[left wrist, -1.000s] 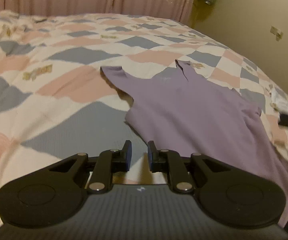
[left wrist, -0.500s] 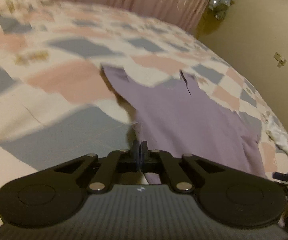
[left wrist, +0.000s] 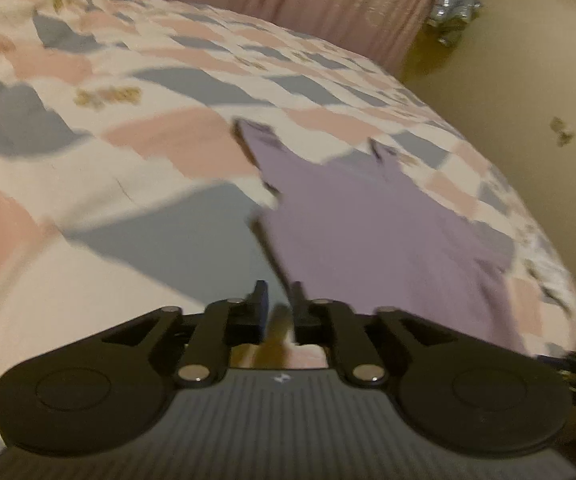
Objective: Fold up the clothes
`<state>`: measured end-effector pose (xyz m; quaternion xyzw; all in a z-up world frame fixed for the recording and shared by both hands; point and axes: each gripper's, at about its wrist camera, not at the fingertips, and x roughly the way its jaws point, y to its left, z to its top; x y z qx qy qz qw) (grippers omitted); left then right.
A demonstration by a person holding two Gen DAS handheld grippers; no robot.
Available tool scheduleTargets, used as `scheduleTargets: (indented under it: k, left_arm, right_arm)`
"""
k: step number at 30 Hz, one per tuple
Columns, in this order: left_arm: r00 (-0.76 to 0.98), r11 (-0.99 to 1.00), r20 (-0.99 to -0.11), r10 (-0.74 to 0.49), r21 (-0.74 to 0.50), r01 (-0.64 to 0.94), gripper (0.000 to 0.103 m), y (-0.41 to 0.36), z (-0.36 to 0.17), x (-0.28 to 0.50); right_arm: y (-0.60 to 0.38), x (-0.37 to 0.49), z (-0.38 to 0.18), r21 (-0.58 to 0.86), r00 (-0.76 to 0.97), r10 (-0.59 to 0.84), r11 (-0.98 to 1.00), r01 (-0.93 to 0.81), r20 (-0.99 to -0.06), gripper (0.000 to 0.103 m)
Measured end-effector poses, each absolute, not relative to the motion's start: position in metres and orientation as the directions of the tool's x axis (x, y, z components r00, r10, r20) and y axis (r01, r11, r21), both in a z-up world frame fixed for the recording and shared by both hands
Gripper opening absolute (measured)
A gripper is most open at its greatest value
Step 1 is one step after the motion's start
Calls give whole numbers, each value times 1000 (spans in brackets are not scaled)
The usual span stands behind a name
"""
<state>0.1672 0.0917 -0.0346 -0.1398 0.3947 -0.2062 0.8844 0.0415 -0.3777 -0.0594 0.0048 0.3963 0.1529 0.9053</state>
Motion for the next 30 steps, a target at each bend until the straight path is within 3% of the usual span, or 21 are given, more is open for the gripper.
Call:
scheduleTargets:
  k: [2, 8, 10, 11, 12, 14, 22, 25, 27, 30]
  left_arm:
    - [586, 867, -644, -493, -417, 271, 24, 84, -39, 157]
    - [556, 862, -660, -505, -412, 295, 23, 65, -46, 147]
    - [554, 867, -666, -499, -389, 312, 23, 59, -45, 145]
    - [557, 870, -668, -494, -381, 314, 21, 57, -45, 144]
    - [559, 872, -670, -489, -373, 316, 20, 55, -45, 143]
    - [565, 878, -671, -479, -365, 311, 15, 56, -43, 141]
    - [568, 885, -680, -465, -346, 310, 15, 61, -37, 124]
    - [552, 882, -690, -468, -330, 335, 17, 60, -34, 111]
    - [537, 877, -697, -475, -325, 354, 24, 60, -32, 97]
    - [502, 863, -709, -495, -334, 380, 28, 58, -31, 73]
  right_arm:
    - [-379, 37, -60, 162, 630, 296, 951, -263, -718, 42]
    - [-379, 36, -62, 191, 618, 308, 949, -250, -724, 42]
    - [-381, 38, -63, 222, 607, 322, 946, -237, -727, 27]
    - [-382, 40, -64, 242, 599, 333, 943, -230, -728, 3]
    - [-385, 38, -63, 253, 599, 336, 942, -221, -726, 1]
    - [-391, 34, -59, 274, 603, 340, 940, -202, -722, 0]
    - [-418, -3, -47, 143, 638, 179, 984, -108, -749, 0]
    - [-411, -1, -48, 100, 639, 152, 988, -118, -754, 0]
    - [-405, -2, -47, 44, 651, 116, 991, -125, -751, 1]
    - [-397, -9, -44, -52, 686, 57, 989, -137, -725, 20]
